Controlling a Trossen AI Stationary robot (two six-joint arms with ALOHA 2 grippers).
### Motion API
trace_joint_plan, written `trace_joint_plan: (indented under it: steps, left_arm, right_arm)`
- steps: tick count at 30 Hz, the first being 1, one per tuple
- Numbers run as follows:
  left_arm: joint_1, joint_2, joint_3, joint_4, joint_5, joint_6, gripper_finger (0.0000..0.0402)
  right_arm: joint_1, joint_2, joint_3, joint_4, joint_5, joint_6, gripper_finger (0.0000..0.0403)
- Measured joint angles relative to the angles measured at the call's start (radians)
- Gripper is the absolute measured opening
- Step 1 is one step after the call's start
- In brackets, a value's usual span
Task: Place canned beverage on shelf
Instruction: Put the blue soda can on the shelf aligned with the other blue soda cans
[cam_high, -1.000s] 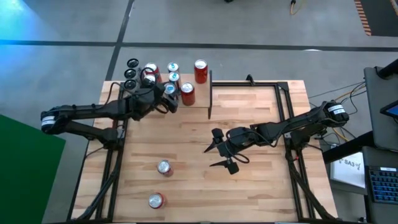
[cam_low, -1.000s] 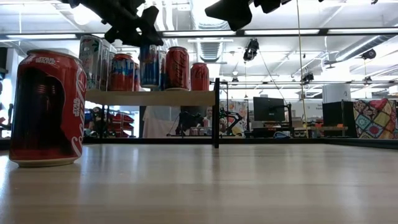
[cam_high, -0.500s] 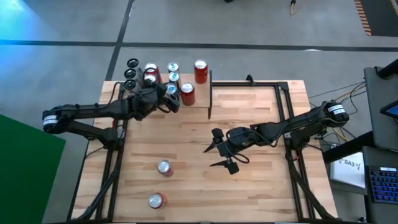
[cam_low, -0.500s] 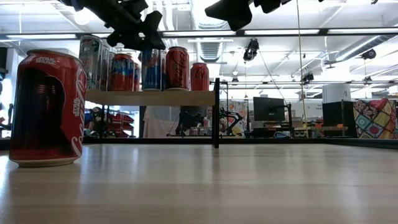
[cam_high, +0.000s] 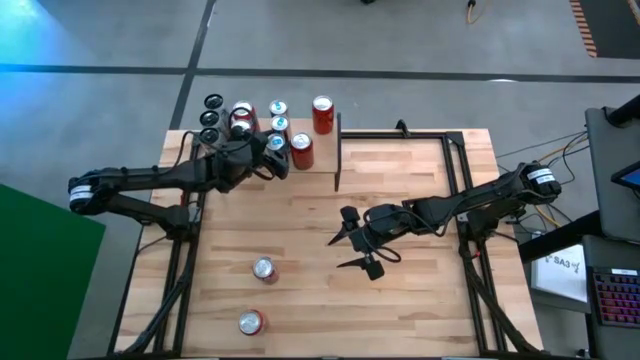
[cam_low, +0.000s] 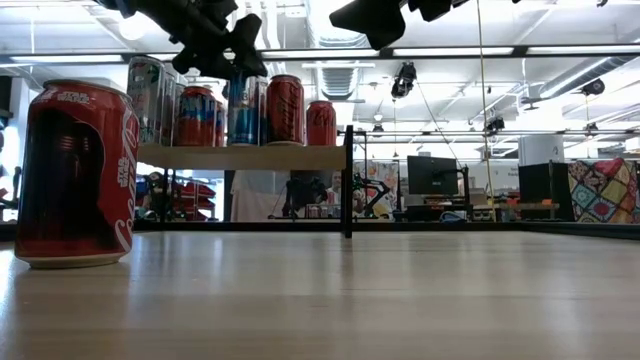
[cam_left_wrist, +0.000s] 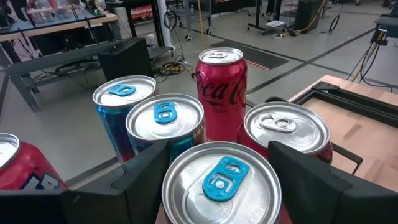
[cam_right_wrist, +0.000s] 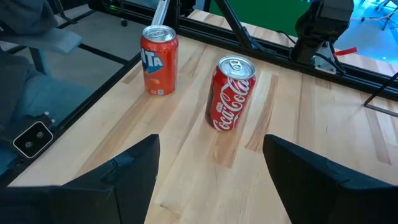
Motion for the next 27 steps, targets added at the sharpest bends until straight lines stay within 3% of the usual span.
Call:
trace_joint_plan:
  steps: [11, 20, 27]
  left_arm:
    - [-0.001, -0.004, 0.097, -0.078, 0.002, 0.079, 0.0257]
    - [-0.088, -0.010, 0.265, -0.449, 0.010, 0.142, 0.0248]
    - [-0.163, -0.012, 0.297, -0.824, 0.012, 0.182, 0.0170]
  right_arm:
    - [0.000, 0.000, 0.000, 0.000, 0.006, 0.003, 0.0274]
    - [0.000, 0.000, 0.000, 0.000, 0.048, 0.000, 0.0274]
    - [0.000, 0.000, 0.000, 0.000, 0.049, 0.011, 0.0274]
